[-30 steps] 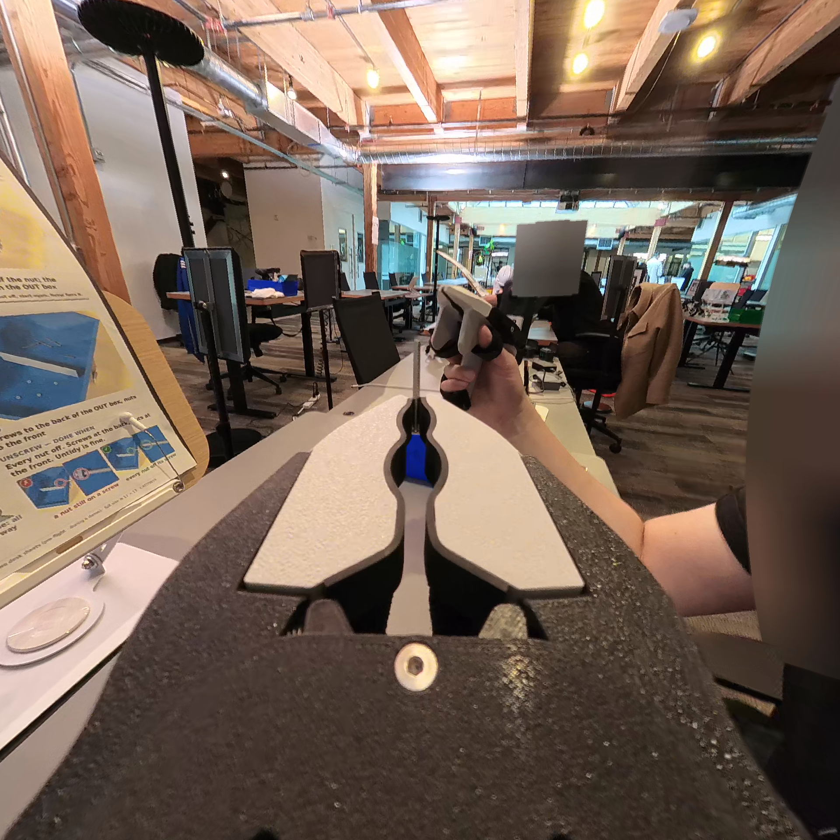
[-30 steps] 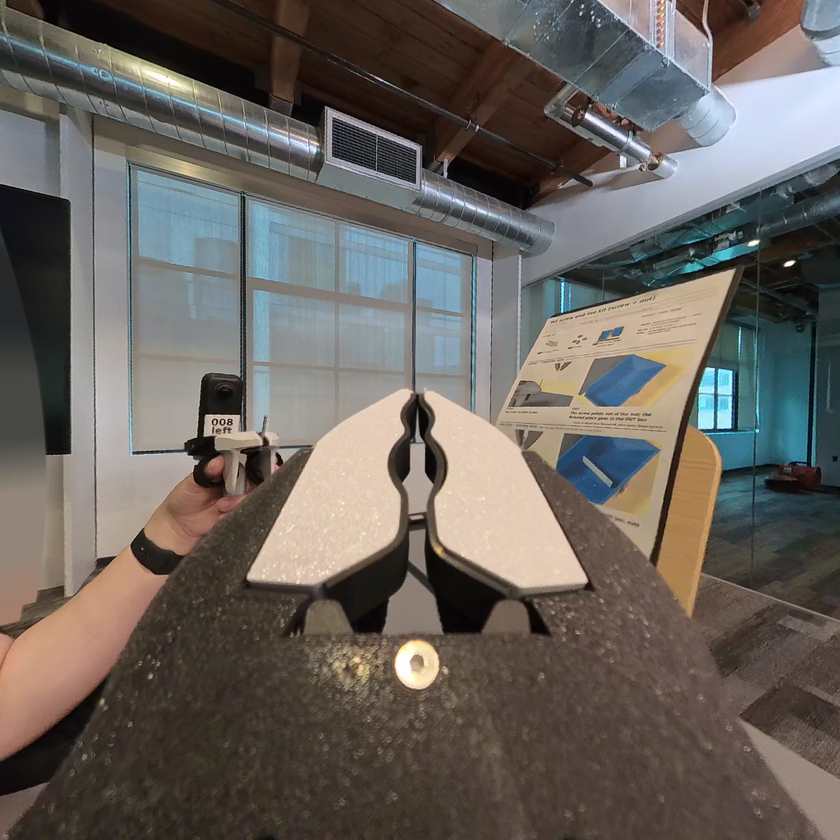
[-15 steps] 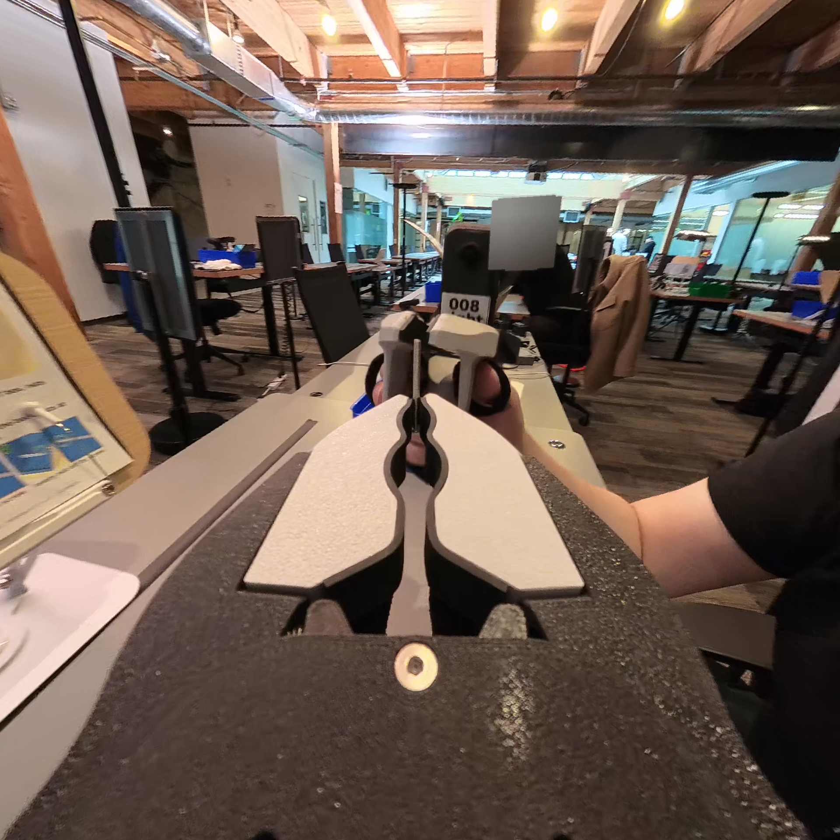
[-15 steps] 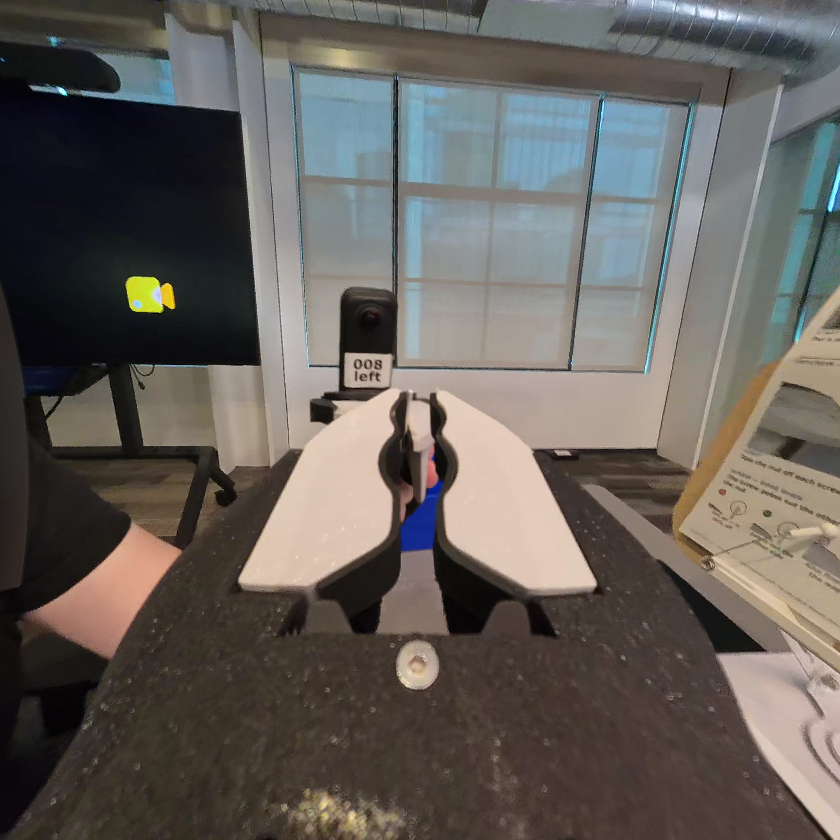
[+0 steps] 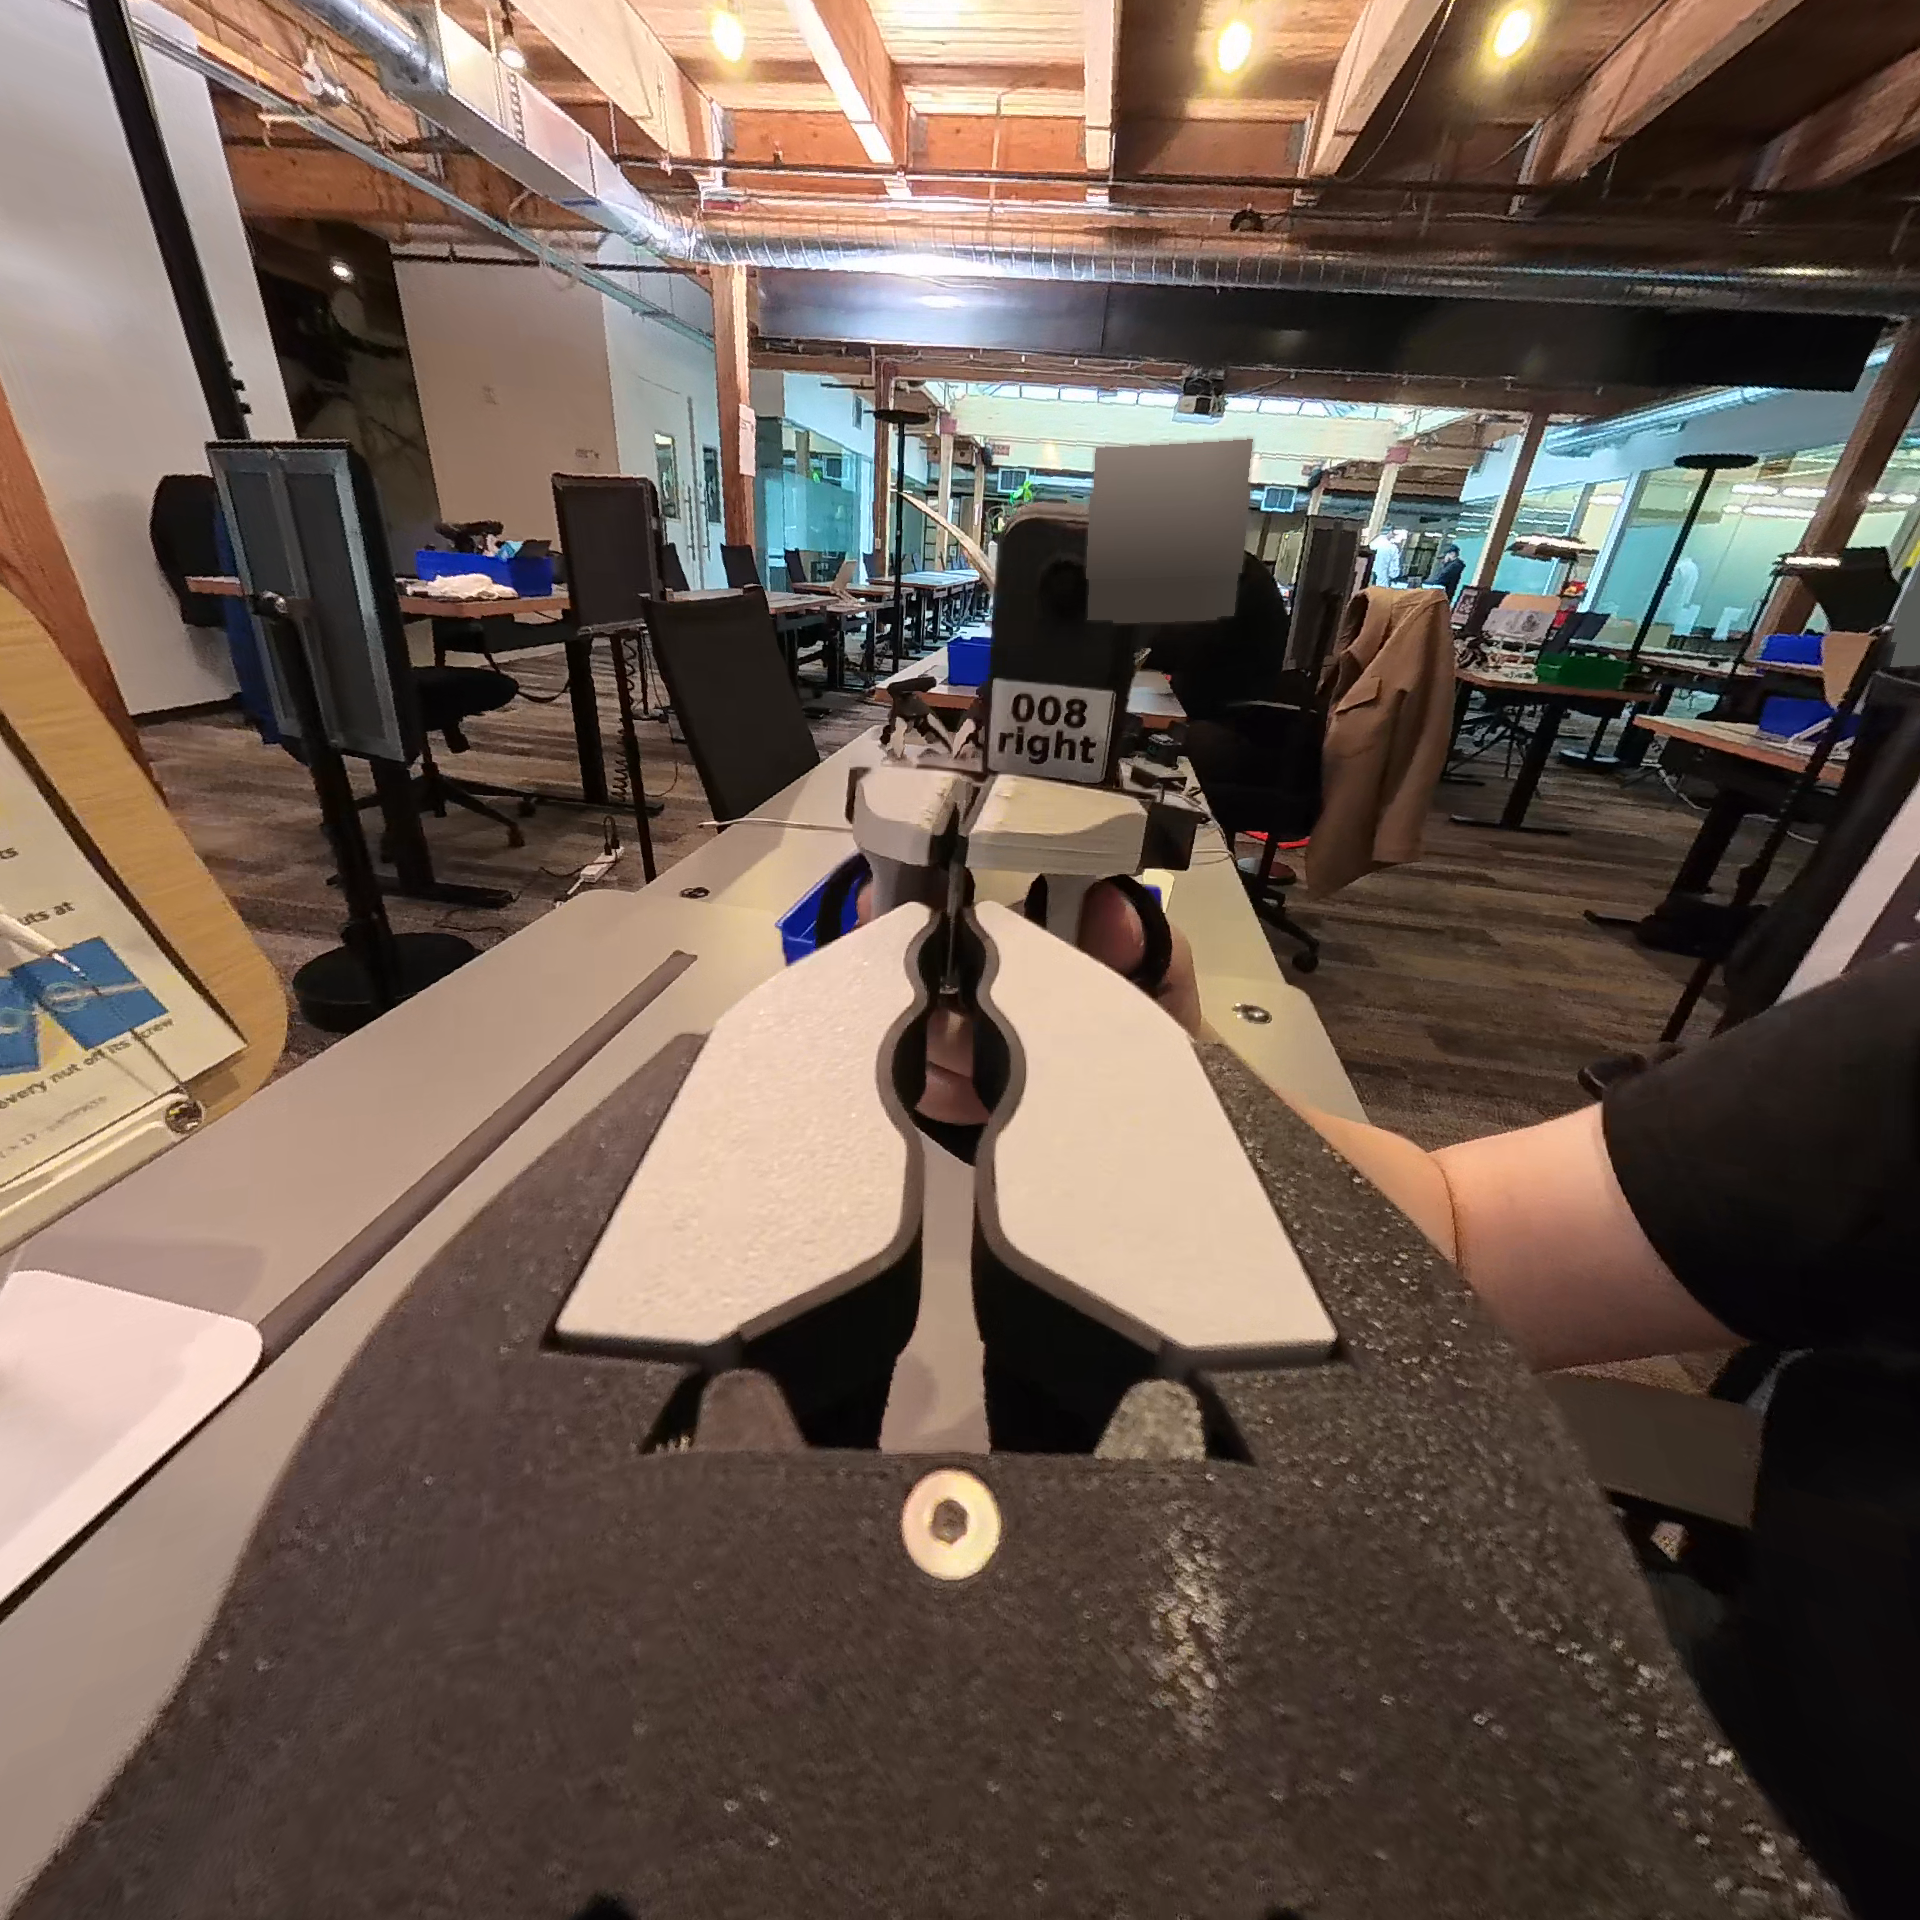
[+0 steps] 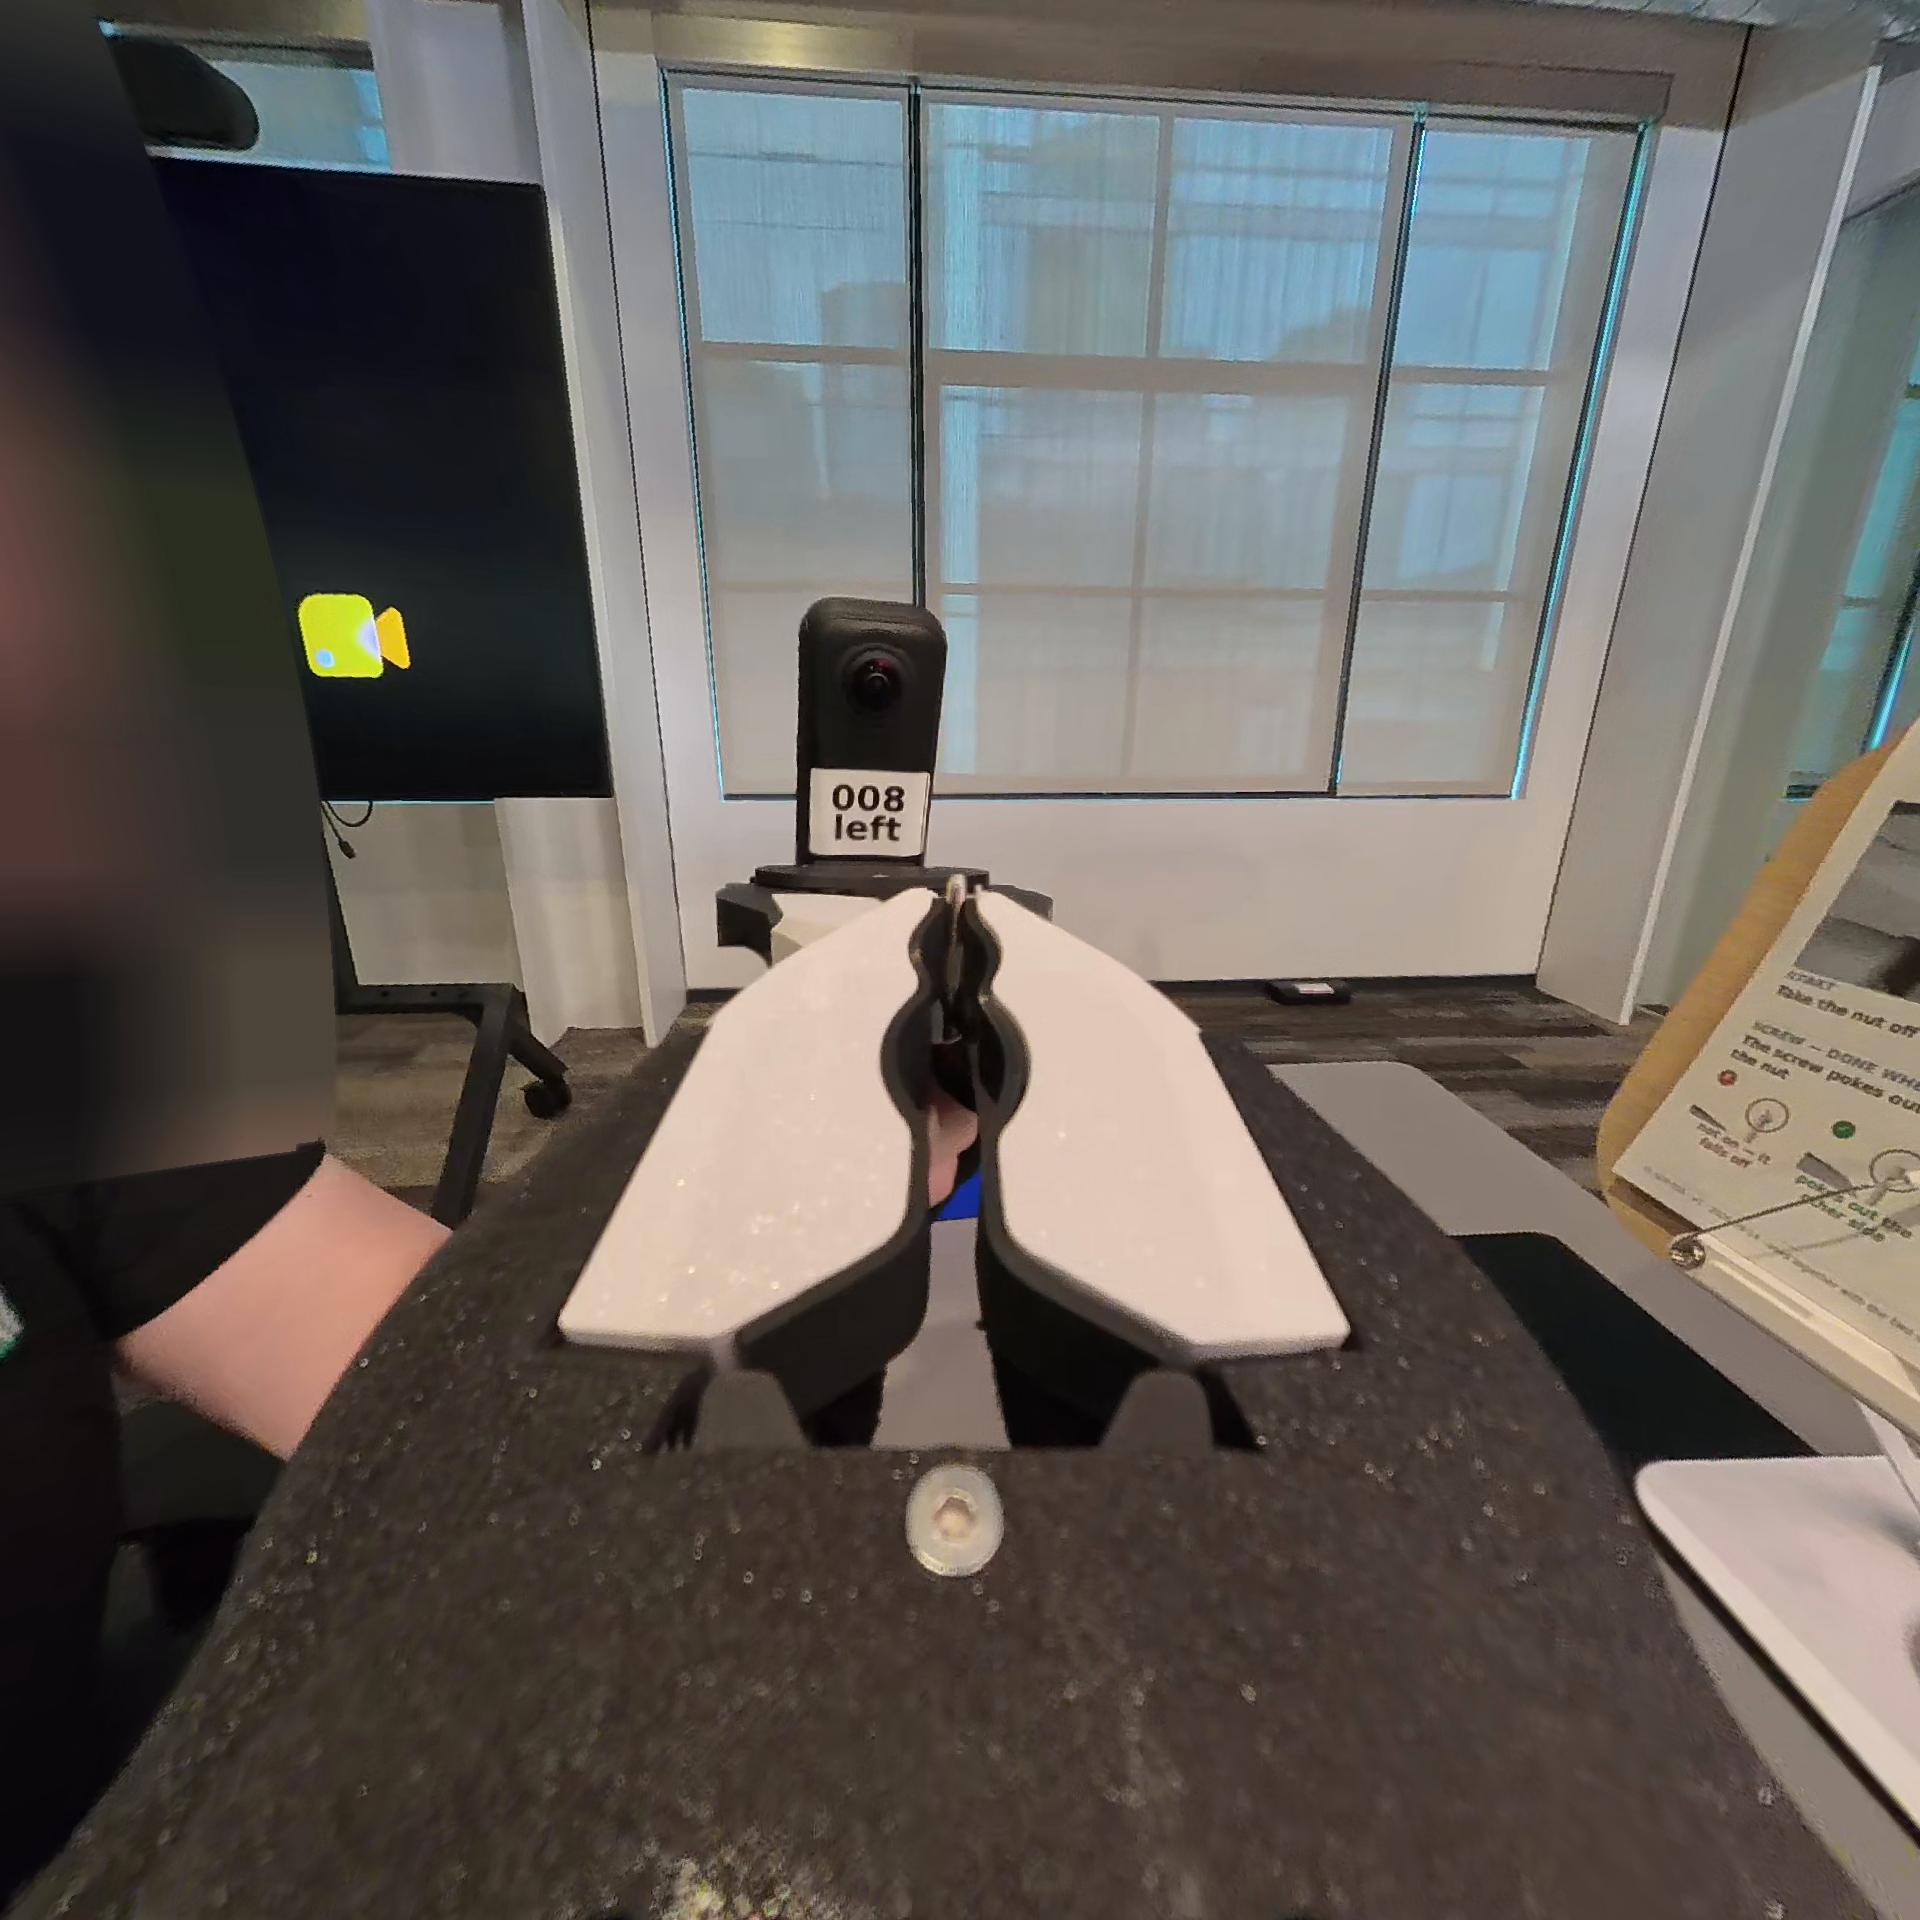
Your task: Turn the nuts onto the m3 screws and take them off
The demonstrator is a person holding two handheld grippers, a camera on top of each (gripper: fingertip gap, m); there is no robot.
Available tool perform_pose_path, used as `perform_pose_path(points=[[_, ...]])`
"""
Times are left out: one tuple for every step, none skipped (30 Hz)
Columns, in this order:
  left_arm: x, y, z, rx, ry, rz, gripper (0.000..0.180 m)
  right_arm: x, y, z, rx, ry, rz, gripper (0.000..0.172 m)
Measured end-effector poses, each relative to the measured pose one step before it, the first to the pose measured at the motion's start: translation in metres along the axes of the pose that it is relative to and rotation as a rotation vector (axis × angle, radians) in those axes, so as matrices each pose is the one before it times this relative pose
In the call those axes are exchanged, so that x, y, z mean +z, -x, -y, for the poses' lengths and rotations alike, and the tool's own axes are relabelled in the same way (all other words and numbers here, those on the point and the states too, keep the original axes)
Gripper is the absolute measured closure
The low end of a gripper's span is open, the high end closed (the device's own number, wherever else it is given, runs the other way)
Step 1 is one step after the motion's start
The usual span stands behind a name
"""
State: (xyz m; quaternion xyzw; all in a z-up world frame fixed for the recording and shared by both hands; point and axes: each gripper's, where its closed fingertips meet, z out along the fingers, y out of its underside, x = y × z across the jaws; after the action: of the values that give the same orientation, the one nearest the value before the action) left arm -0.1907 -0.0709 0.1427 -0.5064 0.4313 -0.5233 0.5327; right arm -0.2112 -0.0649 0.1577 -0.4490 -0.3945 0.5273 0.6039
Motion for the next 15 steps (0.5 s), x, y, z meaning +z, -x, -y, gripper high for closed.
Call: perform_pose_path(points=[[-0.00039,0.00180,-0.00127,-0.0079,0.0006,-0.0012,0.178,0.00003,-0.00171,-0.00147,0.0152,-0.0055,0.0007,0.170],[-0.00006,0.00178,-0.00111,-0.0123,-0.0025,-0.0030,0.178,-0.00006,-0.00186,-0.00127,0.0111,-0.0072,-0.0024,0.170],[0.00001,0.00204,-0.00126,-0.0141,-0.0004,-0.0022,0.178,-0.00018,-0.00230,-0.00148,0.0071,-0.0040,-0.0059,0.170],[-0.00022,0.00240,-0.00134,-0.0109,0.0013,0.0003,0.178,0.00004,-0.00244,-0.00162,0.0075,-0.0029,-0.0081,0.170],[-0.00038,0.00231,-0.00123,-0.0084,0.0021,0.0005,0.178,0.00030,-0.00209,-0.00163,0.0086,-0.0012,-0.0063,0.170],[-0.00071,0.00177,-0.00115,-0.0076,0.0025,-0.0027,0.178,0.00051,-0.00145,-0.00146,0.0094,0.0001,-0.0037,0.170],[-0.00076,0.00079,-0.00074,-0.0109,0.0005,-0.0085,0.178,0.00067,-0.00063,-0.00104,0.0088,0.0012,0.0004,0.170],[-0.00099,0.00015,-0.00048,-0.0153,-0.0007,-0.0126,0.178,0.00068,-0.00017,-0.00102,0.0038,0.0049,0.0017,0.170],[-0.00113,0.00008,-0.00053,-0.0180,0.0011,-0.0131,0.177,0.00064,-0.00063,-0.00077,-0.0034,0.0077,-0.0052,0.170],[-0.00126,-0.00014,-0.00011,-0.0182,-0.0002,-0.0136,0.175,0.00064,-0.00109,-0.00013,-0.0068,0.0059,-0.0138,0.170],[-0.00109,-0.00096,0.00114,-0.0162,-0.0071,-0.0151,0.171,0.00077,-0.00025,0.00051,-0.0101,0.0067,-0.0115,0.170],[-0.00084,-0.00123,0.00178,-0.0102,-0.0105,-0.0113,0.169,0.00034,0.00057,0.00191,-0.0120,0.0007,-0.0109,0.170],[-0.00057,-0.00186,0.00239,-0.0014,-0.0135,-0.0095,0.167,-0.00023,0.00093,0.00286,-0.0126,-0.0031,-0.0112,0.170],[0.00010,-0.00249,0.00211,0.0071,-0.0102,-0.0067,0.163,-0.00111,0.00055,0.00318,-0.0117,-0.0047,-0.0151,0.170],[0.00048,-0.00181,0.00123,0.0131,-0.0034,0.0021,0.159,-0.00259,0.00000,0.00346,-0.0076,-0.0069,-0.0201,0.170]])
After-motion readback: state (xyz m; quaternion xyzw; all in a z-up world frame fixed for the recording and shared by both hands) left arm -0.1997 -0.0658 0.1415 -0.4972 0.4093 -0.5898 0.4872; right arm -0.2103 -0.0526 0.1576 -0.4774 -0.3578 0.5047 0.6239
